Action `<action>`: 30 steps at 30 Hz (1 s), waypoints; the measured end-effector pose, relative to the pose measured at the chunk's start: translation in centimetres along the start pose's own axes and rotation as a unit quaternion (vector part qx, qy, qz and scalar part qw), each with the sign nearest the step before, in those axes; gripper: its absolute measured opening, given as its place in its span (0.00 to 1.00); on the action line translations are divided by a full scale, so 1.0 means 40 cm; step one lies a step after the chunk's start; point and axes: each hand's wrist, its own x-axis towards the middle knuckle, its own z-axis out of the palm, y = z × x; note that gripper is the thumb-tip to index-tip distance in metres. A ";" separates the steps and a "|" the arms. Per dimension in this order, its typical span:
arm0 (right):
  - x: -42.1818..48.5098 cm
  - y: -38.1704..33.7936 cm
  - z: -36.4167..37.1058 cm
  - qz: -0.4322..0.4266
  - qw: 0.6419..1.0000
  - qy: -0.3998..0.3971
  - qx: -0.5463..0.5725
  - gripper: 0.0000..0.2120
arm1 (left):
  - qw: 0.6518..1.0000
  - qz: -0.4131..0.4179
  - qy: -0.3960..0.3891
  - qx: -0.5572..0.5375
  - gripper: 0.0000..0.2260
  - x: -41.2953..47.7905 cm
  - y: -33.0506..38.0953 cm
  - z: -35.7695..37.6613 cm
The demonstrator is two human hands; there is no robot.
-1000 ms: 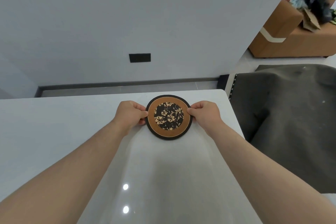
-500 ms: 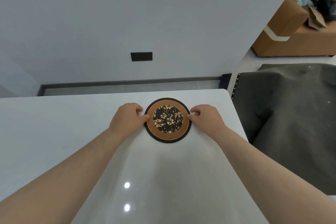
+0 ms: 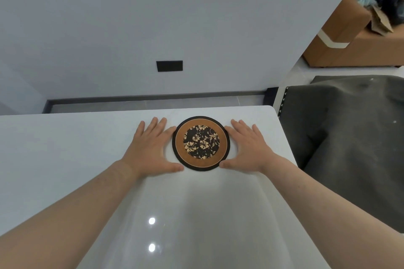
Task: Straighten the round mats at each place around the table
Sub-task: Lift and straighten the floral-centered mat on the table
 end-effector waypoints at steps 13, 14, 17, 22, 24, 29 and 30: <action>0.003 0.000 0.015 0.014 0.999 0.021 0.021 0.52 | 0.999 -0.016 0.033 -0.009 0.47 0.002 0.008 0.008; 0.003 0.000 0.016 0.015 0.999 0.021 0.020 0.52 | 0.999 -0.017 0.034 -0.008 0.47 0.003 0.008 0.009; 0.006 -0.001 0.016 0.016 1.000 0.018 0.016 0.53 | 0.999 -0.017 0.036 -0.004 0.46 0.004 0.008 0.010; 0.024 0.009 -0.025 0.002 0.999 -0.039 -0.011 0.52 | 0.999 -0.022 0.037 -0.001 0.48 0.002 0.003 0.017; 0.026 0.011 -0.036 0.001 0.999 -0.050 -0.012 0.51 | 0.999 -0.019 0.036 -0.002 0.48 0.001 0.000 0.016; 0.028 0.003 -0.031 0.011 0.998 -0.056 -0.010 0.50 | 0.999 -0.012 0.035 -0.007 0.47 0.001 0.000 0.011; 0.028 0.002 -0.029 0.014 0.998 -0.055 -0.010 0.50 | 0.999 -0.010 0.036 -0.008 0.47 0.001 0.001 0.010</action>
